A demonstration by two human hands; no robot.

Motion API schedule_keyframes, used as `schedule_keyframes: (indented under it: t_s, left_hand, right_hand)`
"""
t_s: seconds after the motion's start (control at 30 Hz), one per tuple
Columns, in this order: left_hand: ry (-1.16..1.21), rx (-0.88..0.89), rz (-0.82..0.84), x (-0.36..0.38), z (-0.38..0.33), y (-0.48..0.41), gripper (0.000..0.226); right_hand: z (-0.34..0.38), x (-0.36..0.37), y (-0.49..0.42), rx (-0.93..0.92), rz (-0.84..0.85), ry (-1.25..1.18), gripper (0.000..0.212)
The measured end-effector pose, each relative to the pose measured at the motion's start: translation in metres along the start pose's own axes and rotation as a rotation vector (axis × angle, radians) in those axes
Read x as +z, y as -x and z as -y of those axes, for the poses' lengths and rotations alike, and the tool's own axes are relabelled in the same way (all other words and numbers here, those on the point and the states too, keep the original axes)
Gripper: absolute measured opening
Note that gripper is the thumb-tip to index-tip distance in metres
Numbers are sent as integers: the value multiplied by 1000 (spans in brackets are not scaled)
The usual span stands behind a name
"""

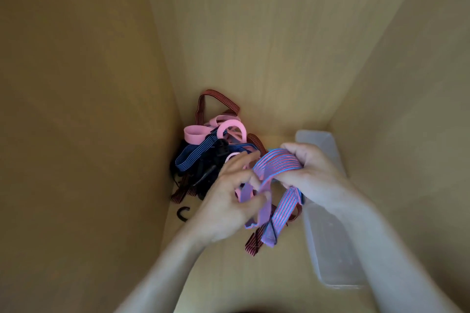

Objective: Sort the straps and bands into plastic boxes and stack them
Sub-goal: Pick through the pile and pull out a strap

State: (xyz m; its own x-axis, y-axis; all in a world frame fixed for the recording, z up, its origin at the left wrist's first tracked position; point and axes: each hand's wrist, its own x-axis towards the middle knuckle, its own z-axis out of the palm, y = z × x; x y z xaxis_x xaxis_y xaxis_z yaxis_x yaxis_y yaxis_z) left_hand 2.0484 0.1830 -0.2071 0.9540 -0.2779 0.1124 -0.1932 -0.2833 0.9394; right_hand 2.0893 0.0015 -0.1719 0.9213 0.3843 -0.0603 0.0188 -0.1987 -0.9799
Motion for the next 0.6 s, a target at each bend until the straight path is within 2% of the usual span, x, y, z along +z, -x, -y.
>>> schedule_keyframes:
  t_s: [0.1, 0.2, 0.3, 0.43, 0.53, 0.6]
  left_hand:
    - [220, -134, 1, -8, 6, 2, 28]
    - [352, -206, 7, -20, 15, 8, 23]
    - [311, -197, 13, -25, 25, 13, 19]
    - [254, -209, 63, -27, 39, 18, 17]
    - [261, -244, 103, -24, 40, 21, 19]
    - [233, -277, 102, -25, 41, 22, 25]
  right_hand:
    - [-4, -11, 6, -22, 35, 65, 18]
    - [-11, -25, 13, 49, 107, 264, 13]
    - [-18, -35, 18, 82, 167, 409, 24]
    - [-26, -54, 22, 149, 85, 543, 19]
    - [-29, -63, 26, 195, 82, 509, 33]
    - [-32, -66, 27, 210, 78, 468, 33]
